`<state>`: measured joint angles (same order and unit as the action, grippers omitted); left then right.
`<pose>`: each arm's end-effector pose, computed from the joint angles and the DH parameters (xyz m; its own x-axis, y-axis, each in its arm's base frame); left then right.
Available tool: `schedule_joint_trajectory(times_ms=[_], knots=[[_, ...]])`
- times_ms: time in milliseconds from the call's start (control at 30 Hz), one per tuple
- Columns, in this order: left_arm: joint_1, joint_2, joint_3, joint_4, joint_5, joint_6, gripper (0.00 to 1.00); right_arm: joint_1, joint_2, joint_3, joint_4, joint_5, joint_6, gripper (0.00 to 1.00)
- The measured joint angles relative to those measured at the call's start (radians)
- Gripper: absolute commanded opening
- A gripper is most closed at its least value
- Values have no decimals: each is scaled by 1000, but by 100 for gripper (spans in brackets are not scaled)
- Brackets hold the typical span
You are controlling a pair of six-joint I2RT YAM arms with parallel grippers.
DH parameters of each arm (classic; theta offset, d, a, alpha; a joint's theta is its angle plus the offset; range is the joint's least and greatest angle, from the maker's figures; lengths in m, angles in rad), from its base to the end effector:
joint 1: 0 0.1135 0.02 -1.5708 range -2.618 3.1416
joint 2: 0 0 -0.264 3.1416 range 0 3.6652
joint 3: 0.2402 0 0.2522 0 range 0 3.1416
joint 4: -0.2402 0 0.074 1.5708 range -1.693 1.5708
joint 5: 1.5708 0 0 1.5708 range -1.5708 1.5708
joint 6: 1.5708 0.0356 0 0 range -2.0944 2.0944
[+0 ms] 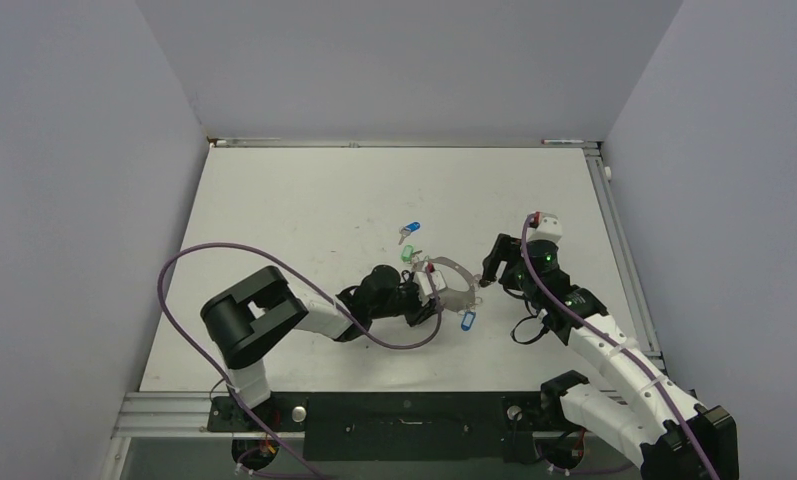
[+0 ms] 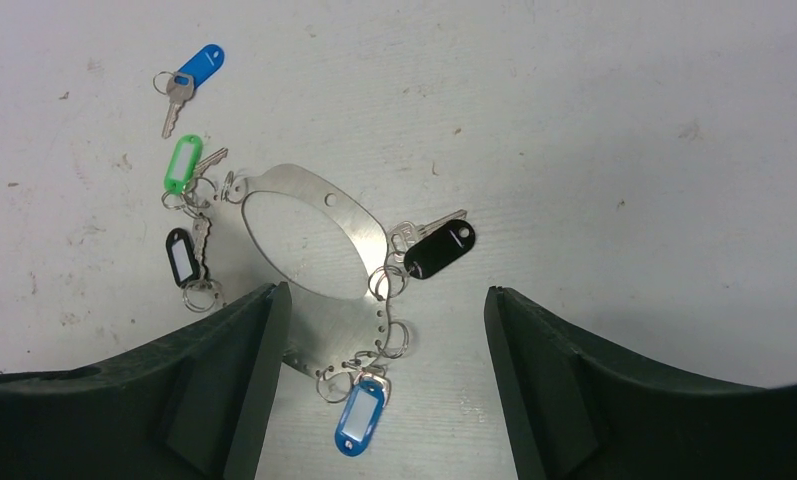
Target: Put the keys on the keyring
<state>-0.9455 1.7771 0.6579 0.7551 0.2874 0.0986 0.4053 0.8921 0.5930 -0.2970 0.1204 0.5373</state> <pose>0.1885 -0.2783 0.1392 -0.1156 0.3214 -0.9398 0.9486 0.3165 -0.0085 0.1823 0.0736 0.2428 -0.5968 0.2968 -0.7454 0.0063 0.9307 0.3656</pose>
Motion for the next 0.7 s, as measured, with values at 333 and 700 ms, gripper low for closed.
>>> schedule_joint_trajectory(times_ms=[333, 700], knots=[[-7, 58, 0, 28, -21, 41, 21, 0, 1, -3, 12, -28, -6, 72], [-31, 85, 2, 69, -61, 79, 17, 0, 2, -5, 13, -45, -7, 72]])
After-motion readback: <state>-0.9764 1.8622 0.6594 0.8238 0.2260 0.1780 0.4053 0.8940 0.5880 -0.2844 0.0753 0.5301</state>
